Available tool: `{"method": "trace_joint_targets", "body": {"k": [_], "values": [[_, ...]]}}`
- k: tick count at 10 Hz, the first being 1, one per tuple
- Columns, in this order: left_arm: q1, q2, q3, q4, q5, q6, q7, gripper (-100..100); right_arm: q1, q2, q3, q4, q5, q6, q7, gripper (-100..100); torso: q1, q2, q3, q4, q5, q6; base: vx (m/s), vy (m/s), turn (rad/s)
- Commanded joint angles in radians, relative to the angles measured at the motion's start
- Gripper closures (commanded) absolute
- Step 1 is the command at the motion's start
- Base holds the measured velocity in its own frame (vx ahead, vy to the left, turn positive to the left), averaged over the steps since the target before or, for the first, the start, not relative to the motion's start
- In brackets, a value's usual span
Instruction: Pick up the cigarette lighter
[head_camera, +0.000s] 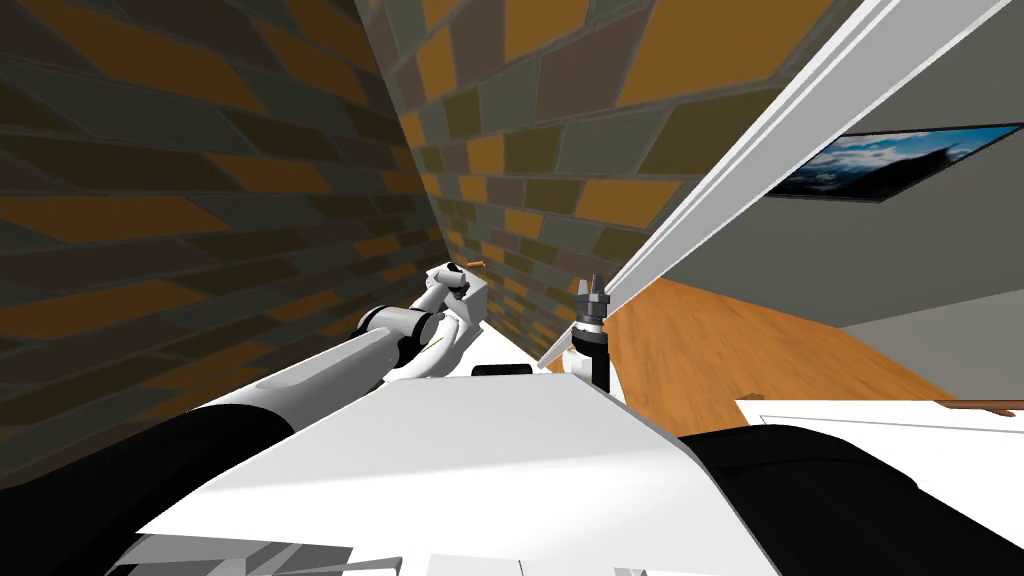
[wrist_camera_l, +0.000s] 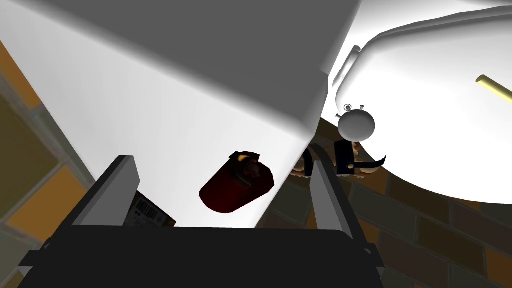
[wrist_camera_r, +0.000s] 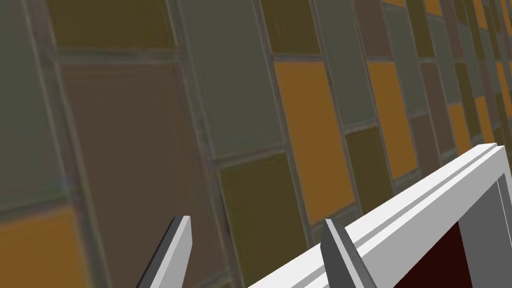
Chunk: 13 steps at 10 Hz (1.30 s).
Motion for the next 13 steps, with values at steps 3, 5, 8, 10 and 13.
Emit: {"method": "trace_joint_targets", "body": {"k": [3,5,8,10,13], "values": [[0.062,0.065,-0.093,-0.06,0.071,0.017,0.086,-100,0.0,0.0,0.0,0.0,0.0,0.0,0.0,0,0.001,-0.001,0.0,0.0,0.0,0.0,-0.025,0.044,-0.236],[0.05,0.063,-0.087,-0.039,0.068,0.008,0.078,-100,0.0,0.0,0.0,0.0,0.0,0.0,0.0,0,0.0,-0.003,-0.002,-0.001,0.001,0.001,-0.012,0.021,-0.042],[0.058,0.062,-0.089,-0.037,0.069,0.017,0.081,100,0.0,0.0,0.0,0.0,0.0,0.0,0.0,0,-0.002,-0.011,-0.005,0.001,0.0,0.005,-0.012,0.002,0.018],[0.058,0.063,-0.089,-0.037,0.069,0.016,0.081,100,0.0,0.0,0.0,0.0,0.0,0.0,0.0,0,-0.002,-0.015,-0.008,-0.001,0.001,0.006,-0.003,0.0,0.001],[0.025,0.03,-0.041,-0.023,0.032,0.007,0.039,100,0.0,0.0,0.0,0.0,0.0,0.0,0.0,0,-0.004,-0.018,-0.009,-0.001,0.0,0.005,0.024,-0.026,0.149]]}}
